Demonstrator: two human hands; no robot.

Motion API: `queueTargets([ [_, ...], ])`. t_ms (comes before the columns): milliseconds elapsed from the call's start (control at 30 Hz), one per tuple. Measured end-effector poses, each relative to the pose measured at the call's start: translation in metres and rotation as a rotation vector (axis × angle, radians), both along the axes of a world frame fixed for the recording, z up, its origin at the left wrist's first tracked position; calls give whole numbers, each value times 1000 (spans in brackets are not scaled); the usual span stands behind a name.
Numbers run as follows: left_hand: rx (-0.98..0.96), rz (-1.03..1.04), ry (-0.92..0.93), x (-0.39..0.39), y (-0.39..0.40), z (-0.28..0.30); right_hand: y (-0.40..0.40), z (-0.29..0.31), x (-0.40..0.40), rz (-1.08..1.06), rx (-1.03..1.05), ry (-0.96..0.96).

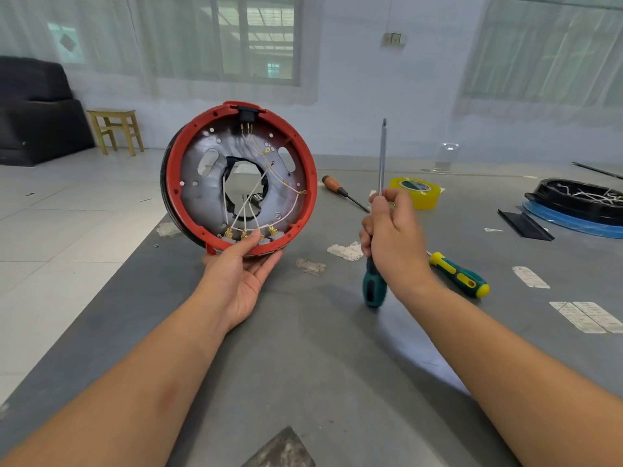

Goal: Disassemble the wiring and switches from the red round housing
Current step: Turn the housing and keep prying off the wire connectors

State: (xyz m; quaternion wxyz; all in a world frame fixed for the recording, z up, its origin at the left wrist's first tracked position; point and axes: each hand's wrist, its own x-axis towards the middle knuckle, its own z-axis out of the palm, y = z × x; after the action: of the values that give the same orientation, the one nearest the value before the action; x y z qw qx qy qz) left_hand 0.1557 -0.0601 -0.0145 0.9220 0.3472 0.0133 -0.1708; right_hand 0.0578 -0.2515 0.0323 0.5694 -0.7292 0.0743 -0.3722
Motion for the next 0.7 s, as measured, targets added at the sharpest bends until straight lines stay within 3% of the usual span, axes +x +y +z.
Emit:
queueTargets([
  [267, -23, -30, -29, 0, 1, -1, 10, -28, -6, 261, 37, 26],
  [500, -45, -80, -36, 1, 6, -2, 7, -42, -10, 459, -154, 168],
  [600, -55, -108, -44, 2, 11, -2, 7, -41, -11, 474, -193, 207],
  [700, -49, -101, -59, 8, 18, -3, 8, -42, -12, 439, -374, 293],
])
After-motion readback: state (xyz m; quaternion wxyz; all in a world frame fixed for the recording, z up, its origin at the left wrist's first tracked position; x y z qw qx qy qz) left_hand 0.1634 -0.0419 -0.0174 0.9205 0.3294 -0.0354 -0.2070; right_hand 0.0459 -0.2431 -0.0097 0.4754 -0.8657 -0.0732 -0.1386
